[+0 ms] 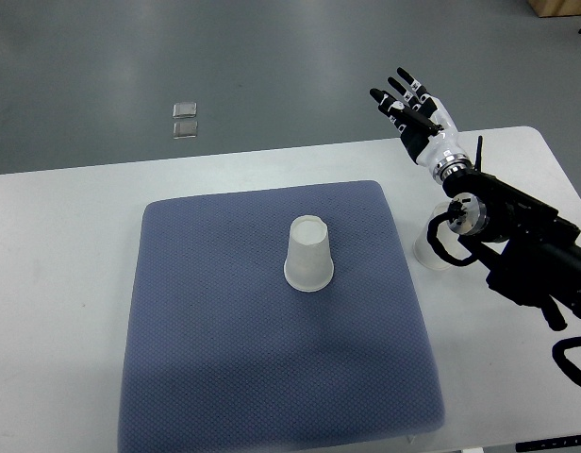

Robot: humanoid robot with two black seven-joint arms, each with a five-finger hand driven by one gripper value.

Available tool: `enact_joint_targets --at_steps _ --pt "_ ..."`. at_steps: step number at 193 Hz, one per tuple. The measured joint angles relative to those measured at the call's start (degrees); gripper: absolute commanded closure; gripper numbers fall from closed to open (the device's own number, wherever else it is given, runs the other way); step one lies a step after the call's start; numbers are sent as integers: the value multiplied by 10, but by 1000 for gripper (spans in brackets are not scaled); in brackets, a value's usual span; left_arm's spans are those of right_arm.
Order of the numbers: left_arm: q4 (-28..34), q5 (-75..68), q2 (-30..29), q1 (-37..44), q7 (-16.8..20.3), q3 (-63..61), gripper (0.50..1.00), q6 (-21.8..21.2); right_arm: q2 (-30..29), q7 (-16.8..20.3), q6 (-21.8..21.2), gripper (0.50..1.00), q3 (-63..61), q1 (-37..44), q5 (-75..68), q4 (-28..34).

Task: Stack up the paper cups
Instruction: 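Move the right hand over the loose white paper cup and lower it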

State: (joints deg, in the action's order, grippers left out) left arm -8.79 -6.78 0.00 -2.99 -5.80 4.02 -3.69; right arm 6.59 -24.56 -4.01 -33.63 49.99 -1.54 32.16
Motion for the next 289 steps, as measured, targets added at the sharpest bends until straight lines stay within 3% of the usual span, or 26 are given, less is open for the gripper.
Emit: enact_joint_targets --at_steps 39,96,153,206,234,289 --pt "0 0 0 0 0 0 500 0 41 6 -1 589 3 39 16 27" --pt "0 0 0 0 0 0 500 0 130 20 19 589 33 83 146 144" --pt "0 0 0 0 0 0 500 0 299 39 11 589 192 163 250 302" --pt "0 0 0 0 0 0 500 0 418 39 -36 589 312 252 423 375" --pt "0 0 0 0 0 0 500 0 443 42 -52 589 328 263 543 384" --pt "0 0 0 0 0 0 500 0 438 42 -45 591 363 239 727 382"
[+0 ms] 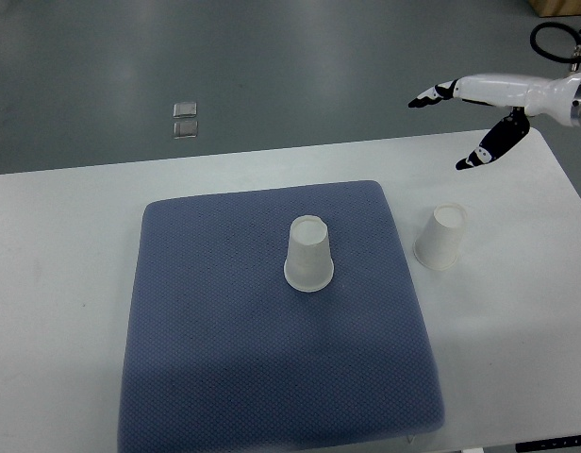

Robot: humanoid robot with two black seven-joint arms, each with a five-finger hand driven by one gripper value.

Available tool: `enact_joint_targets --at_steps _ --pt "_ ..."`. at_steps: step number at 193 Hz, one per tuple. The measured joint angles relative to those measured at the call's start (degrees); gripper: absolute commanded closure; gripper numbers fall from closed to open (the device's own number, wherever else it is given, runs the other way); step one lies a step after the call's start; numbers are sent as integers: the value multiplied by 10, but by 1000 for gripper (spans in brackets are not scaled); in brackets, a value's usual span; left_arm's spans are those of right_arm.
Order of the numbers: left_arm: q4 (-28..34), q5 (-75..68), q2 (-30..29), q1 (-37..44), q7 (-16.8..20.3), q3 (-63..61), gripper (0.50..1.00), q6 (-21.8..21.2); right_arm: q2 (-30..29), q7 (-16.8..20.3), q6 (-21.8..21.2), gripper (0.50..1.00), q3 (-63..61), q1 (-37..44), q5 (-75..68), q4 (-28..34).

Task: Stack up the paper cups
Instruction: 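Move the right hand over the loose white paper cup and lower it, then close the right hand around the cup and lift it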

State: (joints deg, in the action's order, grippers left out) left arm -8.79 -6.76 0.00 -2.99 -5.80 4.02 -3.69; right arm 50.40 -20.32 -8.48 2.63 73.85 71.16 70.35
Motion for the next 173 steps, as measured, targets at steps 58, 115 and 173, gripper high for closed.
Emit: enact_joint_targets --at_steps 58,115,173 --pt "0 0 0 0 0 0 500 0 -23 -1 24 591 55 -44 90 -5" --pt "0 0 0 0 0 0 500 0 -63 0 37 591 55 -73 137 -42" --pt "0 0 0 0 0 0 500 0 -106 0 45 593 55 -90 150 -92"
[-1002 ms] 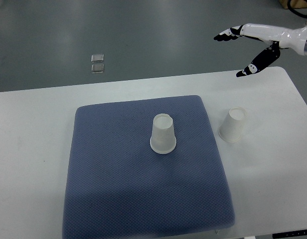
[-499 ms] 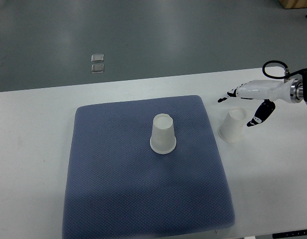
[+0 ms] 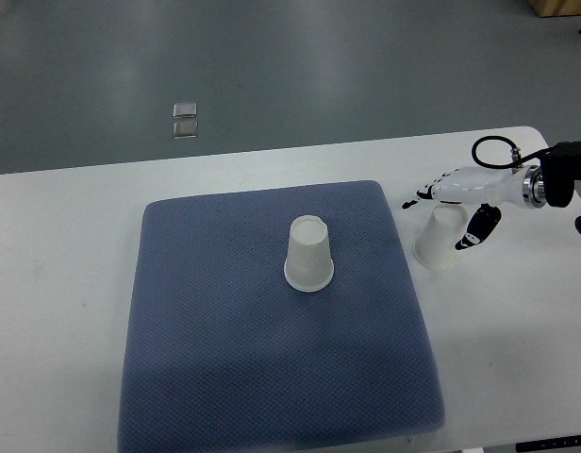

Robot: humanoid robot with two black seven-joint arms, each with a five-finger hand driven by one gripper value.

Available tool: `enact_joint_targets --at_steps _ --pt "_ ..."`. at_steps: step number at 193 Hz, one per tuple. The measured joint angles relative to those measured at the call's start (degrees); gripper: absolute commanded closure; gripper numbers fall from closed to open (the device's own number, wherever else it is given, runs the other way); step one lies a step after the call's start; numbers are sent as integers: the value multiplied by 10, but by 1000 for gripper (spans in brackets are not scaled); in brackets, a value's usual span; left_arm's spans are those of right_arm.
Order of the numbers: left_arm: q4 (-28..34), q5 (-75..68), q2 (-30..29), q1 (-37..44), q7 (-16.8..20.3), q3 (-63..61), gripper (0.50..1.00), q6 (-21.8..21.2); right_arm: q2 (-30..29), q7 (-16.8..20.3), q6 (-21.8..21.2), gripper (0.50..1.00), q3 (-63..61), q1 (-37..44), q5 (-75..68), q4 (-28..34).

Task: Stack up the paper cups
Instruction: 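Close the right hand around the cup and lift it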

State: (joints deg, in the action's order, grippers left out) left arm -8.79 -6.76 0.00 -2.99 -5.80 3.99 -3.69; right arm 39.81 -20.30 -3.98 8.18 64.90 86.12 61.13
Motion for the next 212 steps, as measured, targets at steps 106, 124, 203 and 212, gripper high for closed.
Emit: enact_joint_targets --at_steps 106,124,203,212 --pt "0 0 0 0 0 0 500 0 -10 -1 6 640 0 -12 11 -21" --pt "0 0 0 0 0 0 500 0 -10 -1 6 668 0 -12 11 -25" --pt "0 0 0 0 0 0 500 0 -16 -2 6 842 -1 -14 11 -35" --pt "0 0 0 0 0 0 500 0 -17 -2 6 850 -1 -14 11 -36"
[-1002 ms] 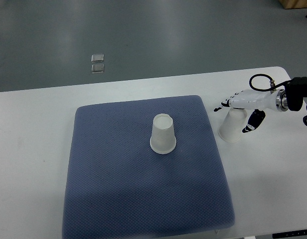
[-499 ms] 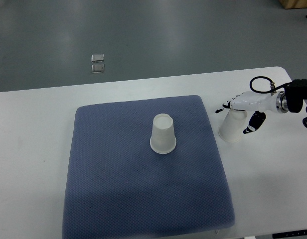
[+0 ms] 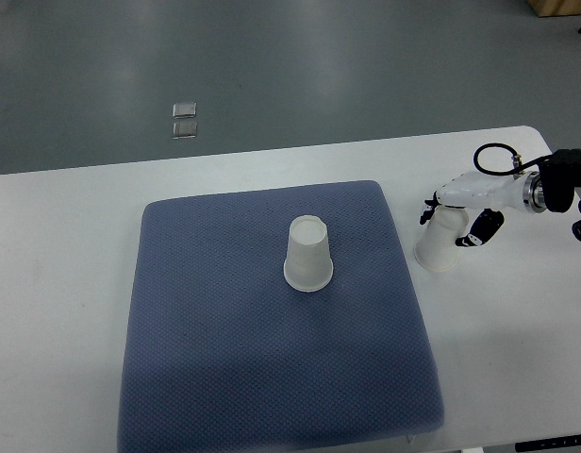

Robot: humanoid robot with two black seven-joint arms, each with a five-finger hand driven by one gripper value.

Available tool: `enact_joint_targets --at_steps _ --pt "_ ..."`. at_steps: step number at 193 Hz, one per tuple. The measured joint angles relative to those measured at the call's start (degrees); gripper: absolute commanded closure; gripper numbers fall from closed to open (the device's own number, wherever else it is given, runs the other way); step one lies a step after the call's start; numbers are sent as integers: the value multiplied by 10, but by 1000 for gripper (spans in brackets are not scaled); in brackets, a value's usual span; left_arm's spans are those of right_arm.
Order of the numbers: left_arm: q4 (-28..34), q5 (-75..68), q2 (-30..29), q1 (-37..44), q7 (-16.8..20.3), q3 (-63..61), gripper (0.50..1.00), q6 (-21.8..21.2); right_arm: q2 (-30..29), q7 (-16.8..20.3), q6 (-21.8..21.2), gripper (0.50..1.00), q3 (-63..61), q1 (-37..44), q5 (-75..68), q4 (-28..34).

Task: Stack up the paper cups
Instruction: 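Close the right hand around the cup and lift it, then carry the cup over the cup on the pad and lower it on top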

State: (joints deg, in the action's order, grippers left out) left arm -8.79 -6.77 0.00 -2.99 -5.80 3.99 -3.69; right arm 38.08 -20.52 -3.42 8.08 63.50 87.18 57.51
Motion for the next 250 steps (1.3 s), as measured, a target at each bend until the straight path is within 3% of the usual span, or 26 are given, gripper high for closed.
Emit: enact_joint_targets --at_steps 118,192,250 --pt "0 0 0 0 0 0 500 0 1 -3 -1 863 -6 12 -4 -1" --pt "0 0 0 0 0 0 500 0 13 -5 -13 863 -7 79 -11 9" --pt "0 0 0 0 0 0 500 0 13 -6 -56 863 -7 156 -23 53"
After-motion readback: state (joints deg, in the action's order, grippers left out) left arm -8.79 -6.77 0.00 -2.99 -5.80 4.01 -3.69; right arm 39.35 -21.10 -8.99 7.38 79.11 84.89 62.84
